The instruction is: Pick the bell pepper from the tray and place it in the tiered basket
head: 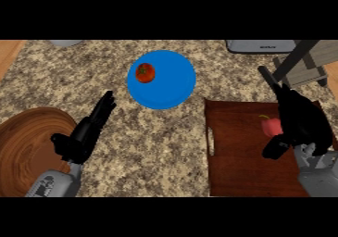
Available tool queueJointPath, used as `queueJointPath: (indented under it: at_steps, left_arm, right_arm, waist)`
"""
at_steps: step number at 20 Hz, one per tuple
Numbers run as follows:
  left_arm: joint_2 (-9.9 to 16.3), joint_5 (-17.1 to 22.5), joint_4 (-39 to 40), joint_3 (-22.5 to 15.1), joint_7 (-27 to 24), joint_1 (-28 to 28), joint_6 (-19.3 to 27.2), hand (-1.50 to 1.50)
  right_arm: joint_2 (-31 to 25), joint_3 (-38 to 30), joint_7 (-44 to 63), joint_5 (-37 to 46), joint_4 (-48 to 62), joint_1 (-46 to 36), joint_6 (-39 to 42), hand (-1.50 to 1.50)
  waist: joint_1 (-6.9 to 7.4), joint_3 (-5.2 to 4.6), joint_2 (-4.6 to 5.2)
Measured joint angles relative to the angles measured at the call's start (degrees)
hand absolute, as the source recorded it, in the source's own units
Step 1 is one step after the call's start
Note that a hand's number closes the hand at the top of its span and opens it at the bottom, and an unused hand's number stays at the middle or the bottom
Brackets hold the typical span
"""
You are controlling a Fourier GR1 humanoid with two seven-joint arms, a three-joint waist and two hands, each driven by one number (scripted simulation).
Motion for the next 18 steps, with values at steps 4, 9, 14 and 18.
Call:
queueJointPath:
  at_steps: [4, 9, 14, 18]
  left_arm:
    - [-0.7, -0.6, 0.8, 0.7, -0.8, -0.2, -0.7, 0.00]
    - [-2.0, -2.0, 0.4, 1.2, -0.3, 0.4, -1.1, 0.00]
    - [-2.5, -3.2, -1.2, 2.4, 1.4, 1.8, -1.8, 0.00]
    - [-3.6, -4.5, -0.9, 3.5, 1.0, 2.1, -2.6, 0.00]
  right_arm:
    - [2.2, -1.1, -0.5, 1.7, 3.8, 1.3, -0.1, -1.50]
    - [5.0, -3.2, -3.4, 4.1, 7.9, 2.7, -1.7, -1.50]
    - [7.0, -6.2, -5.9, 7.1, 12.7, 2.9, -2.6, -1.50]
    - [7.8, -9.2, -8.4, 8.5, 14.8, 4.3, -3.0, -1.50]
  waist:
    - [0.06, 0.07, 0.04]
    - [0.12, 0.08, 0.07]
    - [0.23, -0.01, 0.13]
    - [0.15, 0.00, 0.12]
